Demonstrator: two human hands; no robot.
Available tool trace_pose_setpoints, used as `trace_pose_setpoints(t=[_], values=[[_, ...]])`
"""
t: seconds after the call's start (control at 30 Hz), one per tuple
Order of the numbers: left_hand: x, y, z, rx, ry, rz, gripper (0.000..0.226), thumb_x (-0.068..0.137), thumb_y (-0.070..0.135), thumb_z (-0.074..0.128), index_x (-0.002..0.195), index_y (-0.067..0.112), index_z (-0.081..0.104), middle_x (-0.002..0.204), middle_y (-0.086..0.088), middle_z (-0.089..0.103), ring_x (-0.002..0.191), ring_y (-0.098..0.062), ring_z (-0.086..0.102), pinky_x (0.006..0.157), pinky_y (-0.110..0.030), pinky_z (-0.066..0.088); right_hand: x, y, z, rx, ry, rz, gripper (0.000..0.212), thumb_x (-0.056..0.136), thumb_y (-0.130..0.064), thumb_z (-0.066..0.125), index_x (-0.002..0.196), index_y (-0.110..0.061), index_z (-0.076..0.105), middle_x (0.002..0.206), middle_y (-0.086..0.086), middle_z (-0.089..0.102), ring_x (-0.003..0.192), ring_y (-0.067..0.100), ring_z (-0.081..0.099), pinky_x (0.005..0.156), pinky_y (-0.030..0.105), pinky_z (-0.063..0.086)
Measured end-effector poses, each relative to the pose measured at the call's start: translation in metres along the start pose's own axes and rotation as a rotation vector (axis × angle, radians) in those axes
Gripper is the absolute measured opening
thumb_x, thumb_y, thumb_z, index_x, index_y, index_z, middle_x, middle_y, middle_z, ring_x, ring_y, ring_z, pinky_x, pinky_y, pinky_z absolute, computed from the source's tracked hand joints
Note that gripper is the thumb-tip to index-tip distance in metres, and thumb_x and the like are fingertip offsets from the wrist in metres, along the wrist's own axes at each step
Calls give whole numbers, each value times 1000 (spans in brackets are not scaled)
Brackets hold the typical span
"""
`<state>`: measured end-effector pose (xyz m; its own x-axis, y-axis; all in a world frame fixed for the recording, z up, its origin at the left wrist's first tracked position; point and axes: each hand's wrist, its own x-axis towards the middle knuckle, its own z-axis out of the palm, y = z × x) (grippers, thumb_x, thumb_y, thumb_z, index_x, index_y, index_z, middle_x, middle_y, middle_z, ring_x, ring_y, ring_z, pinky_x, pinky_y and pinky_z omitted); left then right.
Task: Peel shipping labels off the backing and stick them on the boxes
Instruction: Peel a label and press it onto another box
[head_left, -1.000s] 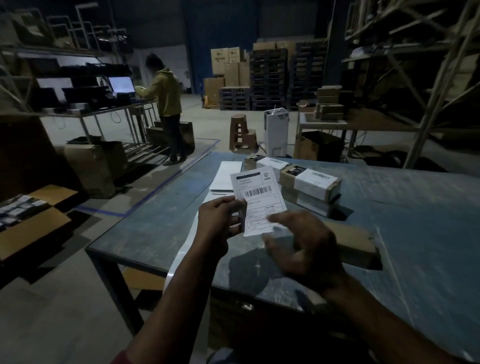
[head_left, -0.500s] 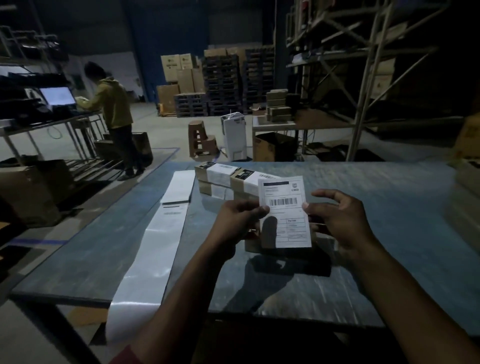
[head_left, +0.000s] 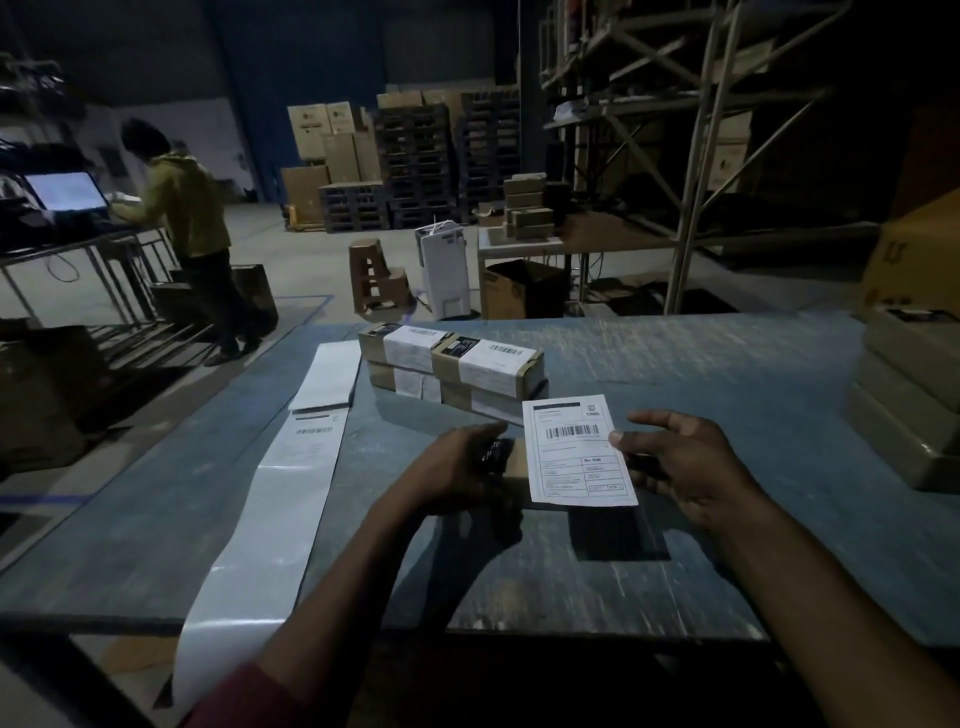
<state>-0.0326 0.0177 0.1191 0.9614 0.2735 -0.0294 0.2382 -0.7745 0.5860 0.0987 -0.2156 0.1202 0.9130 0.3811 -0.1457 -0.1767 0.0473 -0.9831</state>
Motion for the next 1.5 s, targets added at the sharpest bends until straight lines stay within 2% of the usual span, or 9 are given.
trace_pose_setpoints(t=[0.07, 0.2, 0.4, 0.53, 0.67, 0.87, 1.17, 1.37, 1.5], values=[[-4, 0, 0, 62, 72, 31, 84, 83, 16, 83, 156, 15, 41, 152, -8, 55, 140, -25, 52, 116, -45, 43, 1, 4, 3, -21, 0, 23, 37, 83, 3, 82, 115, -8, 65, 88, 17, 79, 73, 27, 75, 63, 33, 59], [-13, -4, -1, 118, 78, 39, 92, 80, 13, 82, 159, 17, 35, 148, -8, 58, 137, -28, 53, 112, -49, 45, 3, 9, 7, -77, 2, 29, 38, 82, 2, 84, 113, -9, 65, 88, 19, 79, 67, 25, 74, 54, 29, 57], [-25, -6, 3, 82, 95, 57, 102, 77, 12, 85, 161, 15, 29, 148, -10, 58, 137, -29, 53, 113, -50, 44, 3, 13, 10, -108, -4, 39, 40, 80, 4, 84, 113, -9, 65, 91, 22, 79, 74, 31, 75, 63, 35, 60], [-28, -7, 4, 93, 112, 66, 109, 76, 18, 88, 163, 19, 23, 148, -8, 59, 135, -28, 55, 110, -48, 47, 2, 13, 15, -128, -5, 25, 39, 81, 4, 84, 112, -9, 64, 91, 23, 79, 74, 32, 75, 60, 35, 61], [-30, -6, 5, 86, 122, 85, 107, 78, 15, 86, 164, 20, 22, 148, -8, 59, 135, -29, 55, 110, -47, 48, 2, 14, 17, -141, -6, 29, 40, 81, 4, 84, 114, -8, 64, 92, 24, 78, 82, 38, 77, 73, 45, 63], [-32, -5, 9, 68, 154, 108, 109, 76, 24, 91, 163, 26, 25, 148, -8, 59, 134, -25, 57, 110, -39, 47, -1, 14, 18, -152, -4, 37, 40, 81, 5, 83, 113, -8, 64, 93, 23, 78, 75, 33, 76, 58, 35, 59], [-33, -6, 9, 34, 164, 107, 112, 73, 22, 93, 162, 23, 27, 143, -6, 63, 132, -25, 59, 110, -49, 48, -5, 10, 22, -168, 9, 42, 41, 82, 6, 82, 117, -4, 63, 97, 25, 77, 73, 32, 75, 46, 27, 53], [-34, -6, 8, 13, 159, 91, 115, 70, 25, 95, 162, 24, 26, 146, -8, 61, 133, -26, 58, 112, -47, 47, -9, -4, 23, -102, -14, 35, 40, 84, 4, 82, 118, -7, 63, 100, 24, 77, 77, 29, 73, 58, 31, 59], [-34, -7, 9, 2, 164, 96, 118, 69, 27, 96, 162, 24, 25, 145, -9, 62, 134, -27, 58, 112, -49, 47, -7, -6, 25, -104, -20, 46, 39, 84, 3, 82, 116, -9, 63, 97, 21, 78, 73, 26, 74, 54, 27, 58]])
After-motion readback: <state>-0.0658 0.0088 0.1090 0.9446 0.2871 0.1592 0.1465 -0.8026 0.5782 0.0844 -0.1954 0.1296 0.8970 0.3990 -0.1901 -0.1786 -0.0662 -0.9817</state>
